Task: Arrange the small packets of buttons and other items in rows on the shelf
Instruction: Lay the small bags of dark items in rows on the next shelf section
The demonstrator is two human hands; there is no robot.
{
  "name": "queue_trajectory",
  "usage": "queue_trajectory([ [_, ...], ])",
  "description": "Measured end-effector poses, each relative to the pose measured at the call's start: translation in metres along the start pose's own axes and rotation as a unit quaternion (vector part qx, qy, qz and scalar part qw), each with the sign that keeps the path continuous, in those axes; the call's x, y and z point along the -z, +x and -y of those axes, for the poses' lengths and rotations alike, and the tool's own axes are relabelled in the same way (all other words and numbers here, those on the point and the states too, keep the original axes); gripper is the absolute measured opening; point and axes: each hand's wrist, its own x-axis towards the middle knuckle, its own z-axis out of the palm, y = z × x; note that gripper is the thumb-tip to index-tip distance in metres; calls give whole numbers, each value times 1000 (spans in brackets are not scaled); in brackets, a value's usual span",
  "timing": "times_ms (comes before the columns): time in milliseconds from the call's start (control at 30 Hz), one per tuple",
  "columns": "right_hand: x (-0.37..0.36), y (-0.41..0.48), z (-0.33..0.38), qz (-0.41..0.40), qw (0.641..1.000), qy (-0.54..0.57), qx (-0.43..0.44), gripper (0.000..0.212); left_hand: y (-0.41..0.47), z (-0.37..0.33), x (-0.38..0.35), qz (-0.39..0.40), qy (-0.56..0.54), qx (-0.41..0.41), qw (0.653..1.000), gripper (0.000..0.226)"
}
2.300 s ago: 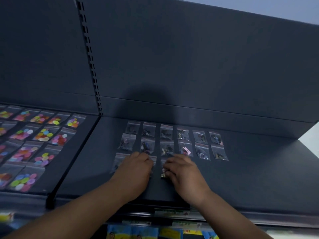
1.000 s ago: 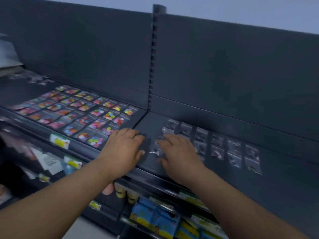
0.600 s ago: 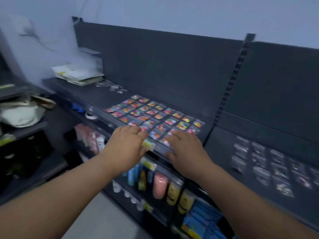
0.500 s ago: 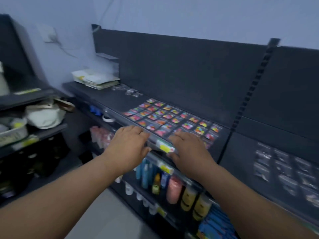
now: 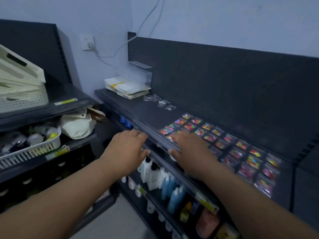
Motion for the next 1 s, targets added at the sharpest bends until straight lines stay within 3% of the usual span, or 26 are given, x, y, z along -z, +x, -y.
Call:
queue_trajectory([
  [433,-34,196,-73,-2,998,49,-49,47,181,61,-38,29,-60,70,995,56],
  [667,-67,265,-96,38,989,62,-125,47,278,91,-78,65,-80,32,994,54],
  [1000,-98,371,-108,32,950,110,-290,35,441,150,-143,112,-93,-110,983,48],
])
